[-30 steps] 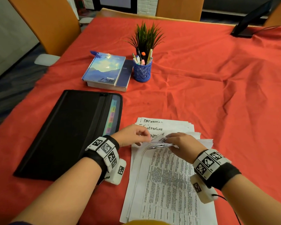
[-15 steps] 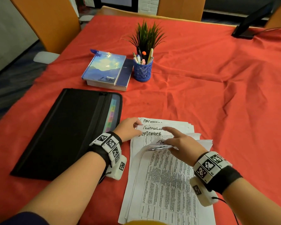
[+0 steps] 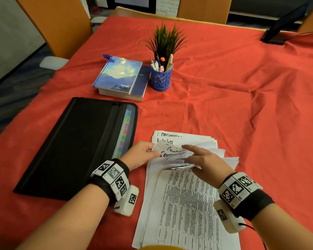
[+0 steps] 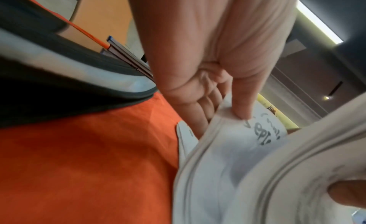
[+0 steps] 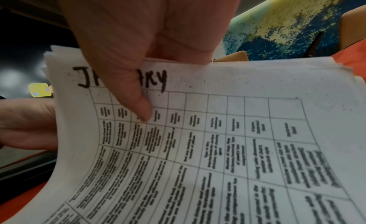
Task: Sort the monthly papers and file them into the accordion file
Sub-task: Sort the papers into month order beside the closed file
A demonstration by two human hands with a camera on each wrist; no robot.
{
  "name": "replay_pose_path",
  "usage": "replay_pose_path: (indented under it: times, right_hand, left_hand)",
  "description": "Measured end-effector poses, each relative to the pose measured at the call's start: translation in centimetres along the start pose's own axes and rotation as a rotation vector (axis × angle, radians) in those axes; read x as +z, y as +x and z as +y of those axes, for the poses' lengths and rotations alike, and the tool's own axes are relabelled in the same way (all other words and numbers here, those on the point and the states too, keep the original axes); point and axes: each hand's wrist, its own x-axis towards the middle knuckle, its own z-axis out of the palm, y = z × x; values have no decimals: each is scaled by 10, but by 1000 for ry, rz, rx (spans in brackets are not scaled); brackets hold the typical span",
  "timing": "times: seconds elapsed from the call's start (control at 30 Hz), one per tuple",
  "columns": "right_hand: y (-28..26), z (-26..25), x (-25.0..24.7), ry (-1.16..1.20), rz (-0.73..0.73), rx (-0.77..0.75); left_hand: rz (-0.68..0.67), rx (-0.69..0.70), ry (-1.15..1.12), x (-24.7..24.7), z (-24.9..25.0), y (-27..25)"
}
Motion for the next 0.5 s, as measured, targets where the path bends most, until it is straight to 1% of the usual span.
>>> replay_pose_path:
  times: [0.07, 0.13, 0.3, 0.37, 0.5]
  right_hand:
    - [-1, 1, 1, 7, 2, 0]
    - [-1, 2, 2, -2, 0, -8]
    - [-4, 2, 3, -18, 35, -30]
    - [-6, 2, 3, -14, 42, -38]
    - [-8, 2, 6, 20, 33, -32]
  left_hand:
    - [81, -19, -58, 4, 0, 1]
    - [105, -19, -113, 8, 2, 2]
    - [173, -3, -87, 14, 5, 7]
    - [200, -5, -122, 16, 5, 8]
    - [138, 0, -152, 17, 9, 8]
